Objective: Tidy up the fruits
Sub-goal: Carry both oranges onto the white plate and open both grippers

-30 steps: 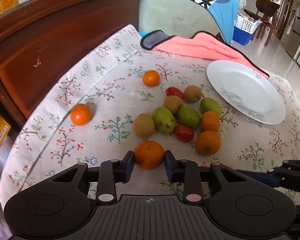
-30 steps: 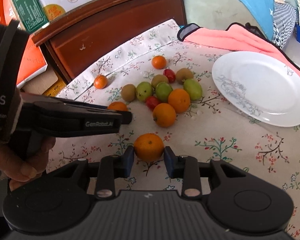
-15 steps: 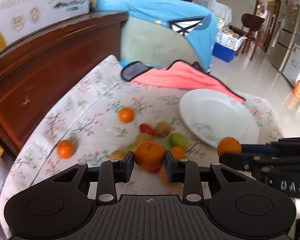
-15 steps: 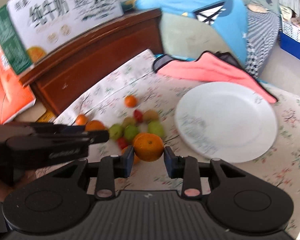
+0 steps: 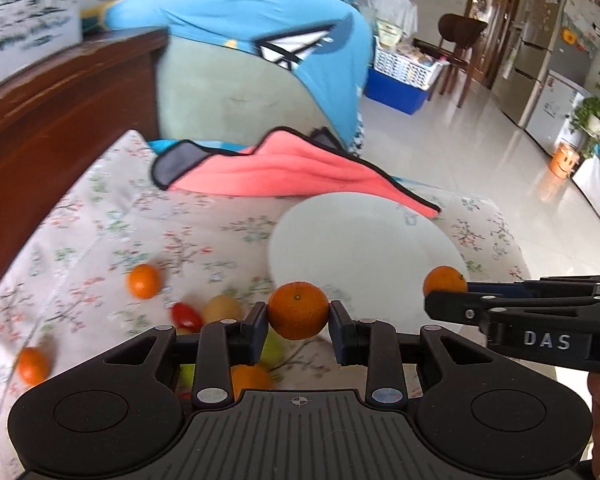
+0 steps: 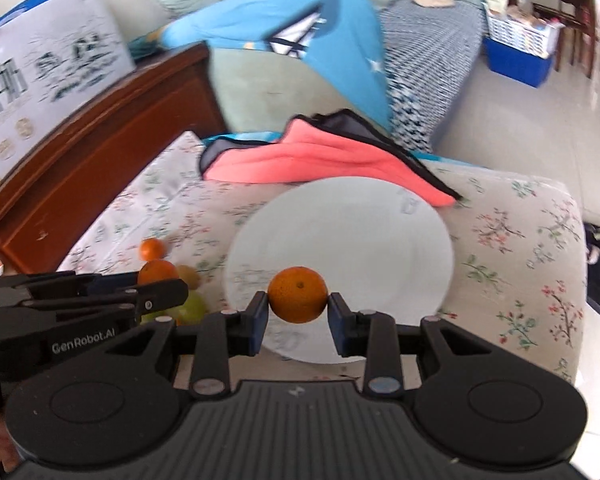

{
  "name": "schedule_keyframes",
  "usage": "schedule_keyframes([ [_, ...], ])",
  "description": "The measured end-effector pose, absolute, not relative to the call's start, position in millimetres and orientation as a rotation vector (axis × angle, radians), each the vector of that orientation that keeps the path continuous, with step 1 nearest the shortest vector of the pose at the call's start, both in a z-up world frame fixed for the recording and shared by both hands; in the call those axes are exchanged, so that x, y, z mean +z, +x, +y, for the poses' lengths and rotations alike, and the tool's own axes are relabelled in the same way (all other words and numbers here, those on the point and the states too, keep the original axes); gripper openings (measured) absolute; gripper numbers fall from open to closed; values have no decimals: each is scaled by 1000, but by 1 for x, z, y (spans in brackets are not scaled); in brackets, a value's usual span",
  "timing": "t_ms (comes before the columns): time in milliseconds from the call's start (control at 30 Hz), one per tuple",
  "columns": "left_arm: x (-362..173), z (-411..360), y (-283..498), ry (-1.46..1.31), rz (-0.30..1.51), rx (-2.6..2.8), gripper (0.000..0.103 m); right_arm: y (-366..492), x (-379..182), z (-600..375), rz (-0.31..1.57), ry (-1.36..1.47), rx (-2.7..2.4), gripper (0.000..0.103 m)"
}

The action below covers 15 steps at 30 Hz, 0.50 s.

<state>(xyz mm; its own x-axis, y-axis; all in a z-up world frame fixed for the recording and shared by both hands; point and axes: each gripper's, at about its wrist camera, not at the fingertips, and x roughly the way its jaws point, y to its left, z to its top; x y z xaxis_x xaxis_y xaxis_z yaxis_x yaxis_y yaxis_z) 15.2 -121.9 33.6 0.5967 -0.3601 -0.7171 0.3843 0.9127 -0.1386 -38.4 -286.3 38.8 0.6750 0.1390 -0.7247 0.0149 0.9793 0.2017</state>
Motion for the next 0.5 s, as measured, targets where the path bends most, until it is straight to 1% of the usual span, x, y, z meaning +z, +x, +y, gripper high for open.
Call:
schedule_keyframes([
  [500, 15, -166, 38, 49, 867, -457, 30, -20, 17, -312, 895, 286, -20, 33],
])
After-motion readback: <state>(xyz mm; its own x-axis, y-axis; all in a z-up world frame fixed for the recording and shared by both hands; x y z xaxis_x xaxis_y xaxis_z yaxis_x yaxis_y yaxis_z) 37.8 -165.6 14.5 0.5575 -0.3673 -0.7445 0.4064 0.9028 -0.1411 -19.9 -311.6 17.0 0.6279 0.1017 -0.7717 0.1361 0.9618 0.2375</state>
